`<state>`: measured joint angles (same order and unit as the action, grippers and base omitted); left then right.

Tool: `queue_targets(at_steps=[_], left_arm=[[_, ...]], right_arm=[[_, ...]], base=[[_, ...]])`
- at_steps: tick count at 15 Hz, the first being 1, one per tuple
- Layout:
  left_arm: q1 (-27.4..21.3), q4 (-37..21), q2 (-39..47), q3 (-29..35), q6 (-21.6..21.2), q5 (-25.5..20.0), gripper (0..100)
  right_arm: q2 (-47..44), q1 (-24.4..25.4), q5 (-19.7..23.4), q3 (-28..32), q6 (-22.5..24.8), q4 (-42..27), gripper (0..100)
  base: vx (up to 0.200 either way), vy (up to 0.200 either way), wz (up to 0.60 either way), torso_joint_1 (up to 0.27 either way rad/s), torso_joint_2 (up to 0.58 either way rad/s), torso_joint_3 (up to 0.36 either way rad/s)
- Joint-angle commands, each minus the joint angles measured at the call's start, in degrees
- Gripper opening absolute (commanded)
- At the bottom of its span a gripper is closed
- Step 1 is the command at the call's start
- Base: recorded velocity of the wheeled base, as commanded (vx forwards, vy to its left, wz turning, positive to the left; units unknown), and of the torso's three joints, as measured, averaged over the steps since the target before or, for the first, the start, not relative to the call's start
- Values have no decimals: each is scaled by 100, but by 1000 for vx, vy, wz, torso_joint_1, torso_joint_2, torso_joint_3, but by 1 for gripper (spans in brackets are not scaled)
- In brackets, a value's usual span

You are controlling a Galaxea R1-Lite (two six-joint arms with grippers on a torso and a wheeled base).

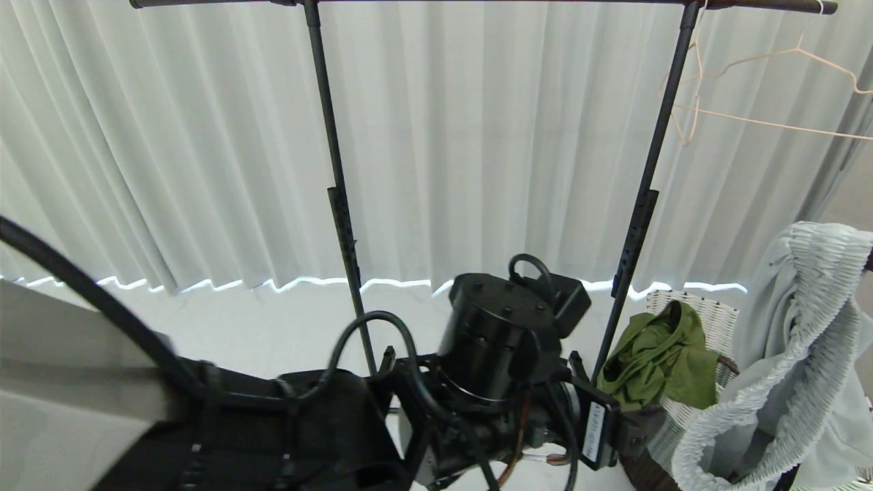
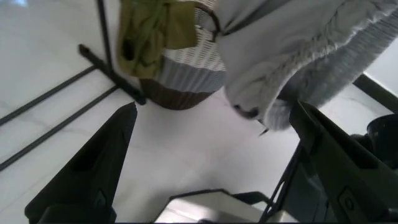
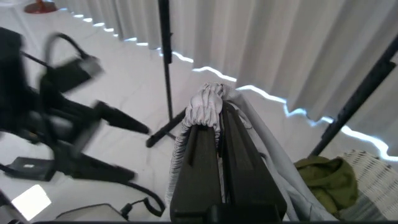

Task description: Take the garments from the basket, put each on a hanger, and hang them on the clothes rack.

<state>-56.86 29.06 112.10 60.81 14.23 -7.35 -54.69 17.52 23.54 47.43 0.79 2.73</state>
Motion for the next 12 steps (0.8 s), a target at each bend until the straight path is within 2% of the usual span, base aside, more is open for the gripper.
queue_targets(at_steps=[1, 3, 7, 10, 12], left_arm=[[-282, 223, 1050, 669, 10, 41, 100], [-273, 284, 1411, 942, -8, 41, 100], [-89, 302, 1586, 995, 10, 23, 100], [-98, 847, 1885, 1021, -8, 23, 100], [-98, 1260, 1973, 819, -25, -12, 100]], right_arm=[[11, 103, 1, -24, 0, -1, 0], [37, 147, 1, -24, 0, -1, 0], [195, 278, 1, 3, 9, -1, 0], [195, 375, 1, 3, 17, -1, 0], [195, 410, -7, -24, 17, -9, 0]], base=[[0, 0, 0, 0, 0, 0], [0, 0, 0, 0, 0, 0], [0, 0, 0, 0, 0, 0], [0, 0, 0, 0, 0, 0], [0, 0, 0, 0, 0, 0]])
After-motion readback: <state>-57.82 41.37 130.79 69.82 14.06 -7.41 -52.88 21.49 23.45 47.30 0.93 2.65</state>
